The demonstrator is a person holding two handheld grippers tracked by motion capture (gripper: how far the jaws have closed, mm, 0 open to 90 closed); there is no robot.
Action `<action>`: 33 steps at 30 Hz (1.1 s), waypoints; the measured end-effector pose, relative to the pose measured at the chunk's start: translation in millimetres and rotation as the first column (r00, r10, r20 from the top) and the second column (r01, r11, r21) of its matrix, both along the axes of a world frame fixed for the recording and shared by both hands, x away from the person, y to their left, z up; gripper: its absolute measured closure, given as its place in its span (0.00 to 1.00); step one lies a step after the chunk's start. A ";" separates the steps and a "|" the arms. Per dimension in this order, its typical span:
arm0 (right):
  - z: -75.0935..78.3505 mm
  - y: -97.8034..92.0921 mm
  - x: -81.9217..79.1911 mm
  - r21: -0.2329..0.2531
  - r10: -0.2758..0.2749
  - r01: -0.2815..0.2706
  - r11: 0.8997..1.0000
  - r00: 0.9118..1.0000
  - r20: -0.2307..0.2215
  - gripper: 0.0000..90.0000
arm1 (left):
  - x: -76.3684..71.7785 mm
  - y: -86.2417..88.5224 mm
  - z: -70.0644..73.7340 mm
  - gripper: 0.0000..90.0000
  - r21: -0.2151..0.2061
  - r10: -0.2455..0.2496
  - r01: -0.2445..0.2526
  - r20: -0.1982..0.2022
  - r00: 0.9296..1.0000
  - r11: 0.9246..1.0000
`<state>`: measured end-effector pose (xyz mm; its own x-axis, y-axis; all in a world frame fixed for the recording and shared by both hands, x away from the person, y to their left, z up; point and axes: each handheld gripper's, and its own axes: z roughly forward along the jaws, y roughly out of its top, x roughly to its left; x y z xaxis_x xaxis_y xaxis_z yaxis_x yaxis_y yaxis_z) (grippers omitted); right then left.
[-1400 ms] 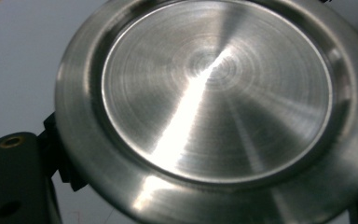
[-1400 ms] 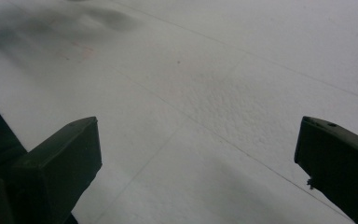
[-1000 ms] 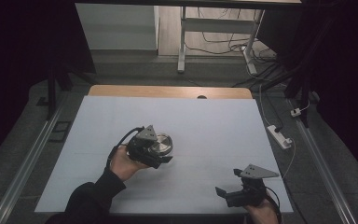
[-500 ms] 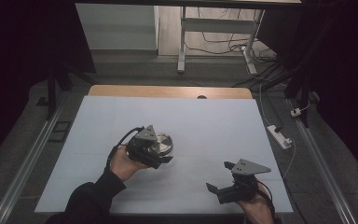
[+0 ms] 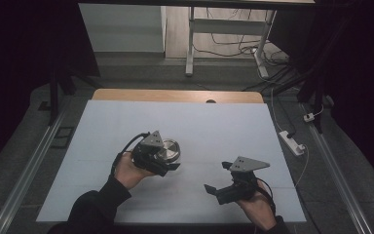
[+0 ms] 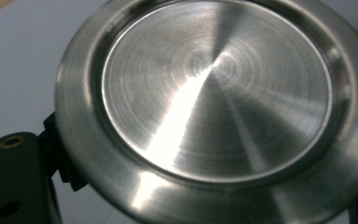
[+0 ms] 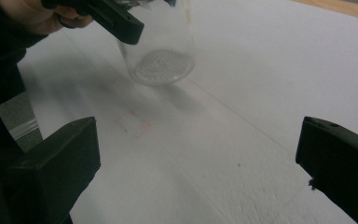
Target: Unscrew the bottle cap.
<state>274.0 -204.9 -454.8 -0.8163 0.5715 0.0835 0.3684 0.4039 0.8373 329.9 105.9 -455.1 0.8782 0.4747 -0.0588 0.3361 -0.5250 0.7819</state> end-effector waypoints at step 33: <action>41.5 91.6 45.9 -0.011 0.131 -0.131 0.991 0.991 0.036 0.01 | -6.1 -6.3 0.8 0.16 0.028 -0.084 0.084 0.017 0.996 0.996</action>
<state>320.0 -113.2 -413.3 -0.8867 0.4598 0.0481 0.2811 0.4537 0.8456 323.8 99.6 -454.3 0.9159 0.4002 -0.0309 0.2759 -0.5720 0.7724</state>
